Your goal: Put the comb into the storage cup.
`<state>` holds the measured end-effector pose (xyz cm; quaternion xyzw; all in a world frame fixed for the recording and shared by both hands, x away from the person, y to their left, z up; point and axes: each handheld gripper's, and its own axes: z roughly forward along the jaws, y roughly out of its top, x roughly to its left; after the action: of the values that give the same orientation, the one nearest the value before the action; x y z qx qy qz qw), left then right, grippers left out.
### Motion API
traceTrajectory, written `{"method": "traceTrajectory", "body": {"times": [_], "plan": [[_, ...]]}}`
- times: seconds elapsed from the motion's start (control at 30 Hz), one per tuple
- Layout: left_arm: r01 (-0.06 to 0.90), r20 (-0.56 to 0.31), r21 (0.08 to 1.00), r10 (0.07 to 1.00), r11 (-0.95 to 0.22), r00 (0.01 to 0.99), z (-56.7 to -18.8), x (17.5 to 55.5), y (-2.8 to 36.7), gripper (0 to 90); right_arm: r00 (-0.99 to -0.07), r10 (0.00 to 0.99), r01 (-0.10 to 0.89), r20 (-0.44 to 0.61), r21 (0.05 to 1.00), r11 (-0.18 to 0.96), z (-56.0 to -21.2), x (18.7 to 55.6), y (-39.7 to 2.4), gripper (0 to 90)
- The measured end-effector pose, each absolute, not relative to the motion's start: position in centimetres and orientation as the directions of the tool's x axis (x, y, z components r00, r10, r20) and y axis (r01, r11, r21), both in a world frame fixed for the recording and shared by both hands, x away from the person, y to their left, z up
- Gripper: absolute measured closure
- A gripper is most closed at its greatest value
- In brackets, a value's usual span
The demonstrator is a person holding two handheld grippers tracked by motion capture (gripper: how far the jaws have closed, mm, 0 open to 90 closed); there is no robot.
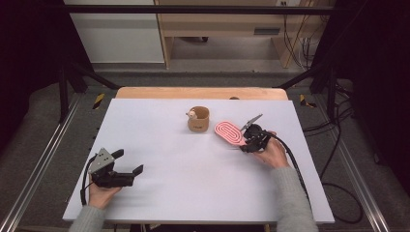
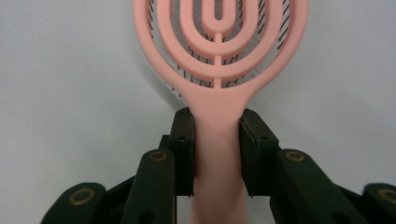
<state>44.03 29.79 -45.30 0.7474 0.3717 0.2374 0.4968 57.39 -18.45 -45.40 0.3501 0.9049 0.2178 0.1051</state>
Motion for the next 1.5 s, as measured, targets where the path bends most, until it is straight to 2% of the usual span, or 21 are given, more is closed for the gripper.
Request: {"method": "traceTrajectory", "body": {"times": [0.43, 0.97, 1.5], "plan": [[0.321, -0.016, 0.919, 0.792, -0.228, 0.61, -45.3, 44.0, 29.7, 1.8, -0.739, 0.672, 0.536, -0.045, 0.565, 0.627, -43.4, 56.3, -18.5, 69.6], [0.33, -0.024, 0.918, 0.799, -0.22, 0.601, -44.9, 43.9, 29.3, 1.8, -0.78, 0.622, 0.406, -0.074, 0.695, 0.593, -41.0, 53.0, -18.3, 69.6], [0.322, -0.027, 0.926, 0.817, -0.196, 0.575, -43.3, 43.1, 27.4, 1.7, -0.787, 0.613, 0.344, -0.066, 0.778, 0.526, -41.4, 51.0, -17.7, 69.6]]}}
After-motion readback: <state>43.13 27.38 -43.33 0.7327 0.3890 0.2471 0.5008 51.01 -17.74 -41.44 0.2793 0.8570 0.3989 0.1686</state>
